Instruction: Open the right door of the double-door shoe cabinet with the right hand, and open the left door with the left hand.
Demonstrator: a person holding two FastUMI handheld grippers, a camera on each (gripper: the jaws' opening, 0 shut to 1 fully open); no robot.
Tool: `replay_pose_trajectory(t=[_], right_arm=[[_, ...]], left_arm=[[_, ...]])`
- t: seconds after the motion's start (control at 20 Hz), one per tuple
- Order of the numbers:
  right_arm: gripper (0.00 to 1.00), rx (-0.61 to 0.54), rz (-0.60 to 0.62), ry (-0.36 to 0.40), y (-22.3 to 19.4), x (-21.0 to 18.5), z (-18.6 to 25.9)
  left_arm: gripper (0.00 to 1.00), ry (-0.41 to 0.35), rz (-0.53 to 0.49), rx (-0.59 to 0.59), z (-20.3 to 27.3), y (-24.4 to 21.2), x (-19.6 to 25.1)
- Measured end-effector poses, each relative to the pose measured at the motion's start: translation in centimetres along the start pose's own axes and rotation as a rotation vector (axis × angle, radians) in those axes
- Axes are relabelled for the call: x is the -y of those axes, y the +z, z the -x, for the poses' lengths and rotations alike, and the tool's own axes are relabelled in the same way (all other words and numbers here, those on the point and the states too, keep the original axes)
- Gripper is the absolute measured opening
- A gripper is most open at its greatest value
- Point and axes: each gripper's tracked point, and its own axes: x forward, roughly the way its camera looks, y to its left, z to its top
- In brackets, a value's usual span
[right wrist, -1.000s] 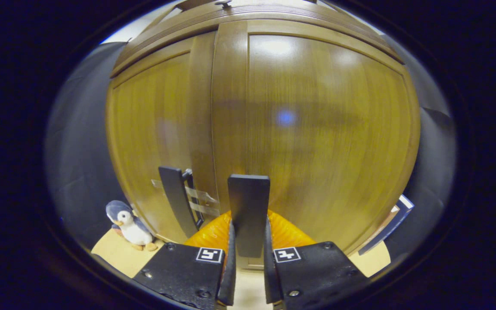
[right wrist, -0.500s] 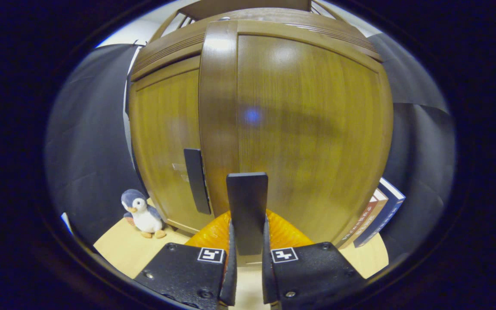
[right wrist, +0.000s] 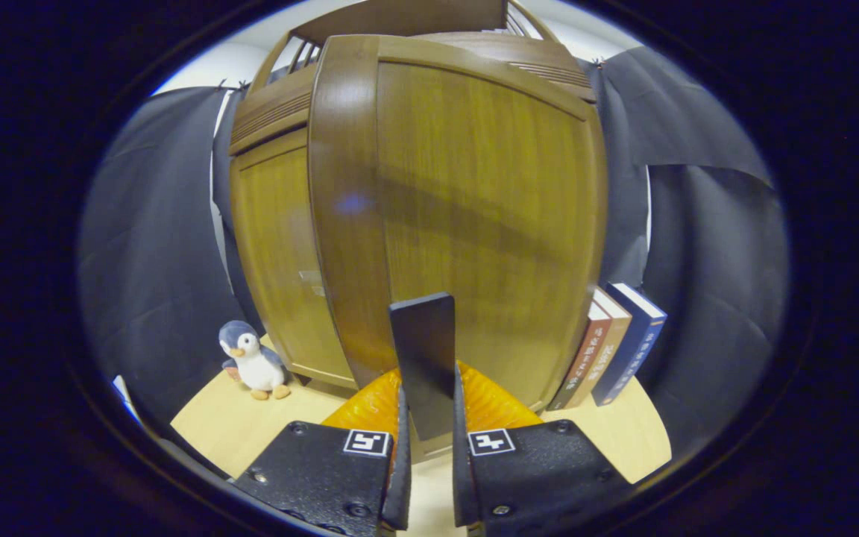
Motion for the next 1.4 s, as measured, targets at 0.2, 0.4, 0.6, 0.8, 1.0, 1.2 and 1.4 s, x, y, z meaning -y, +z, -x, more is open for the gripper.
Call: replay_pose_trajectory(t=[0.2, 0.4, 0.6, 0.8, 1.0, 1.2, 1.4], right_arm=[[0.23, 0.001, -0.02, -0.027, -0.8, 2.1, 2.5], [0.19, 0.006, -0.026, -0.066, -1.3, 4.5, 4.4], [0.16, 0.015, -0.036, -0.109, -1.7, 6.5, 5.5], [0.12, 0.022, -0.061, -0.144, -2.1, 9.0, 6.7], [0.07, 0.038, -0.085, -0.193, -2.1, 11.5, 7.6], [0.04, 0.04, -0.11, -0.228, -2.2, 14.1, 8.3], [0.04, 0.044, -0.146, -0.223, -2.2, 15.6, 8.7]], left_arm=[[0.96, -0.043, -0.008, -0.002, 0.1, -0.4, 1.1], [0.96, -0.093, -0.013, -0.008, 0.0, -0.8, 2.6], [0.96, -0.141, -0.022, 0.004, -0.2, -0.6, 4.1], [0.96, -0.176, -0.035, -0.008, -0.3, -1.3, 5.2], [0.96, -0.198, -0.023, -0.006, 0.0, -1.4, 5.9], [0.96, -0.211, -0.019, -0.006, 0.1, -1.3, 6.5], [0.96, -0.223, -0.024, -0.01, 0.3, -1.5, 7.2]])
